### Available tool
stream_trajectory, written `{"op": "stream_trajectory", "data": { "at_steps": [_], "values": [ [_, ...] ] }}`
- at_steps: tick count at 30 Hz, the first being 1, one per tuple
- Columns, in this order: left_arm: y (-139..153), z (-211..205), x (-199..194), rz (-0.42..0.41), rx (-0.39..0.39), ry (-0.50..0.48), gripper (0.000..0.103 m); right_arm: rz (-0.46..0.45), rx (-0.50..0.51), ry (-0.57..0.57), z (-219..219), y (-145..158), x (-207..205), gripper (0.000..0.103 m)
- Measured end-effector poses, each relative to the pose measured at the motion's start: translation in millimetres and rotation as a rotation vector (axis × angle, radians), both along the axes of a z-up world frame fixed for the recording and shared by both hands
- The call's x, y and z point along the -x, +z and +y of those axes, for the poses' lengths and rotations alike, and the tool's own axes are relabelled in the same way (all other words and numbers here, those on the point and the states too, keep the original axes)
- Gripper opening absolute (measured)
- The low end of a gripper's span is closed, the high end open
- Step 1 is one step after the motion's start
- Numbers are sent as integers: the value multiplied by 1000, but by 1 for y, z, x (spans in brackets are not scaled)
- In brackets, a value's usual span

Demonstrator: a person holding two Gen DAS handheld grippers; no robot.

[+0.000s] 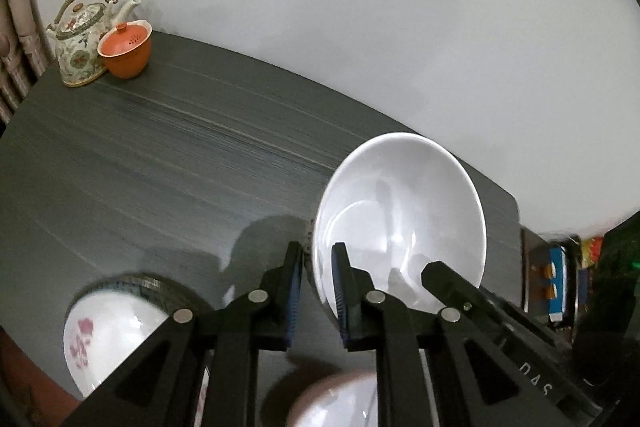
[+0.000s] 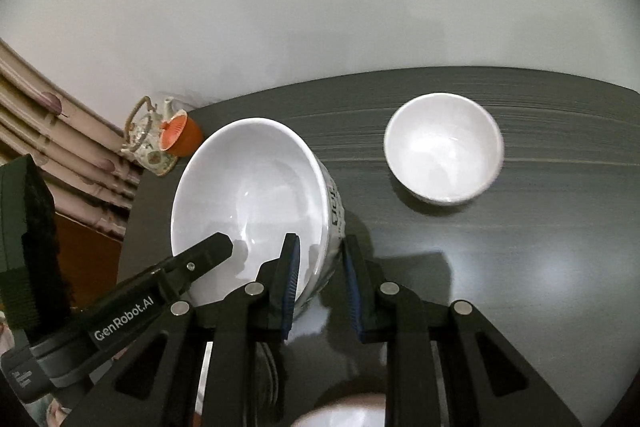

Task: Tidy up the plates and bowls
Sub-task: 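Lift the small white bowl with the left tool over the pink-rimmed bowl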

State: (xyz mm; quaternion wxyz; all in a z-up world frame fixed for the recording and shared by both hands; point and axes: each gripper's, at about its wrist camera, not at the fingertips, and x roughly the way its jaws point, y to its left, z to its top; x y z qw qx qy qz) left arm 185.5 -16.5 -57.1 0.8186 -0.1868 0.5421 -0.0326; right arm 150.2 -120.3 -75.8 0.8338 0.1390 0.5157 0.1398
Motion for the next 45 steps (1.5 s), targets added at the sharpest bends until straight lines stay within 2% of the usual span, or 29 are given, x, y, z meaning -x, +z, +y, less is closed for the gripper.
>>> {"op": "stream_trajectory", "data": {
  "at_steps": [3, 9, 13, 17, 23, 30, 45],
  "values": [
    [15, -8, 31, 2, 10, -15, 15, -6, -14, -21, -13, 12, 28, 21],
    [21, -30, 89, -6, -4, -47, 15, -13, -34, -45, -26, 21, 85, 22],
    [11, -45, 127, 4, -14, -69, 15, -9, -47, -70, -32, 12, 122, 22],
    [-10, -58, 148, 63, -18, -83, 15, 11, -39, -91, -40, -2, 153, 23],
    [-38, -64, 154, 120, -50, -98, 15, 73, -19, -112, -46, -33, 174, 23],
    [-52, -68, 153, 147, -73, -94, 15, 115, -5, -116, -45, -55, 177, 23],
    [-67, -67, 154, 176, -129, -95, 15, 141, 43, -101, -36, -72, 176, 23]
  ]
}}
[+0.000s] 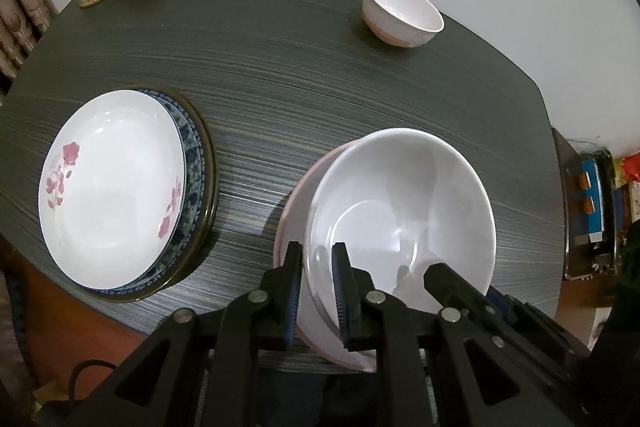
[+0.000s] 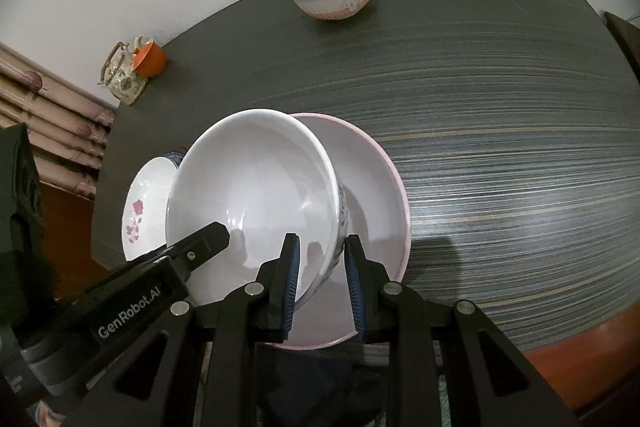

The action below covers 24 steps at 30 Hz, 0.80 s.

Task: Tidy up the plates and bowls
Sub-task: 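Lift the small white bowl with the left tool over the pink-rimmed bowl, then lower the white bowl into the pink-rimmed bowl and open the left tool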

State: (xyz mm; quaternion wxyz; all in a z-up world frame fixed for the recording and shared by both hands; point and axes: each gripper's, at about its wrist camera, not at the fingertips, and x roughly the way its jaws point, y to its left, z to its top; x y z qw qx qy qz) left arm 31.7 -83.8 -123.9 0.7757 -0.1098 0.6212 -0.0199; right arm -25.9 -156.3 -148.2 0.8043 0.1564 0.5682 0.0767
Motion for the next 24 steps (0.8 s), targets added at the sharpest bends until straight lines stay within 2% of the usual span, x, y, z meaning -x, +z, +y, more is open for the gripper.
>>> {"op": "stream_trajectory", "data": {
  "at_steps": [15, 24],
  "values": [
    [-10, -2, -1, 39, -12, -10, 15, 24, 29, 2, 8, -10, -4, 23],
    [-10, -2, -3, 44, -7, -6, 18, 36, 25, -3, 9, -14, -6, 28]
  ]
}}
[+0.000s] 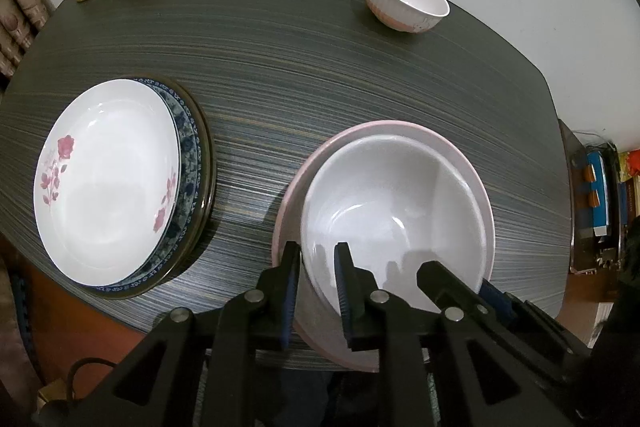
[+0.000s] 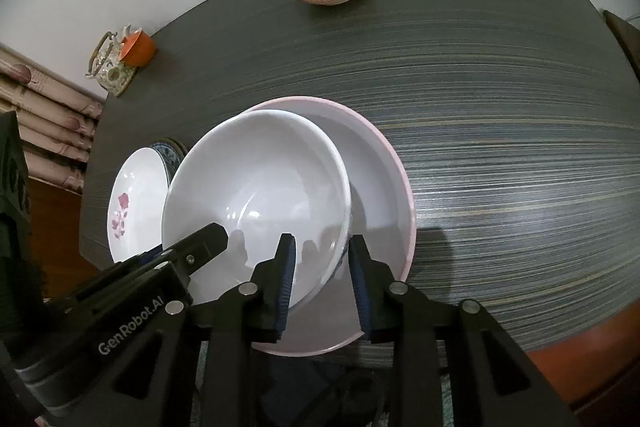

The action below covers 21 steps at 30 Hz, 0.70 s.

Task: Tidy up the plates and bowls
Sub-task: 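Lower the white bowl into the pink-rimmed bowl and open the left tool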

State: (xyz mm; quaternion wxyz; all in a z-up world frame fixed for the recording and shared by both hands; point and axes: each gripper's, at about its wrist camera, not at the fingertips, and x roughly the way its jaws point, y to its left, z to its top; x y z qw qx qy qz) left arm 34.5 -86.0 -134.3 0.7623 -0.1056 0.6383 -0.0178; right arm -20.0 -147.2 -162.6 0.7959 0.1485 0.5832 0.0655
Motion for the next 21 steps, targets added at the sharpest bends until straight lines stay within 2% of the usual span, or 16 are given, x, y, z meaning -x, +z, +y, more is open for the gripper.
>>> {"op": "stream_trajectory", "data": {
  "at_steps": [21],
  "values": [
    [2, 4, 2, 10, 19, 7, 19, -5, -11, -5, -5, 0, 2, 31]
  ]
}}
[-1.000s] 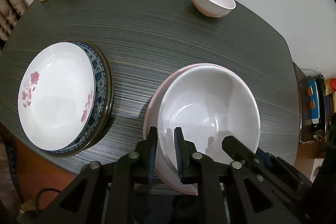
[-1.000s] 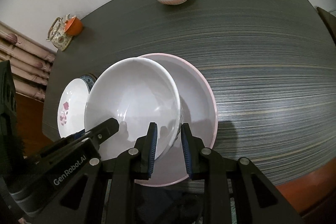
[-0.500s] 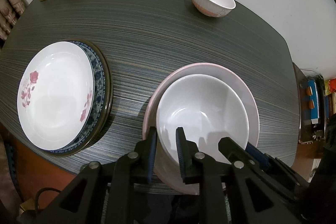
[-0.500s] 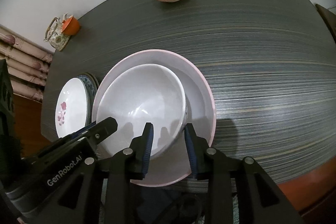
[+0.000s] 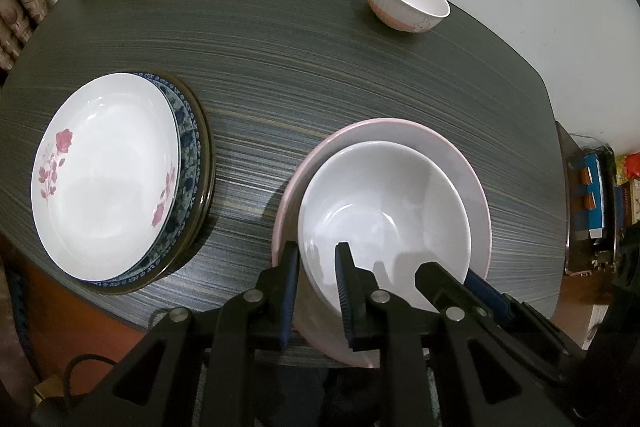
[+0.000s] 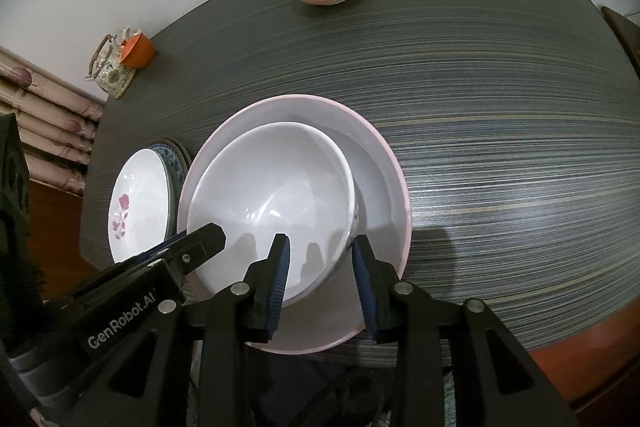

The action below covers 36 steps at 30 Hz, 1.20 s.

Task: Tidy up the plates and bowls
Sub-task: 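Lower the white bowl into the pink-rimmed bowl and open the left tool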

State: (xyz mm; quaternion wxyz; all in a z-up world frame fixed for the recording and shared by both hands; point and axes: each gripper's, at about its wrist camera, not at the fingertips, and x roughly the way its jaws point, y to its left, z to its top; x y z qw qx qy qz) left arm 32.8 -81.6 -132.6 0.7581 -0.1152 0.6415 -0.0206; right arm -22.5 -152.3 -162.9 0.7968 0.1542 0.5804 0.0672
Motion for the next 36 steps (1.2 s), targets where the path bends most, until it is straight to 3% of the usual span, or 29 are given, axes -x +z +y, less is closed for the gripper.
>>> {"op": "stream_trajectory", "data": {
  "at_steps": [17, 27, 31, 36],
  "values": [
    [13, -3, 6, -50, 28, -9, 24, -28, -17, -17, -5, 10, 10, 38],
    [20, -7, -1, -106, 20, -32, 35, -102, 19, -24, -10, 22, 10, 38],
    [21, -4, -6, -117, 16, -24, 52, -136, 48, -32, -12, 29, 11, 43],
    [23, -2, -12, -123, 14, -28, 53, -153, 51, -47, -17, 33, 10, 49]
  ]
}}
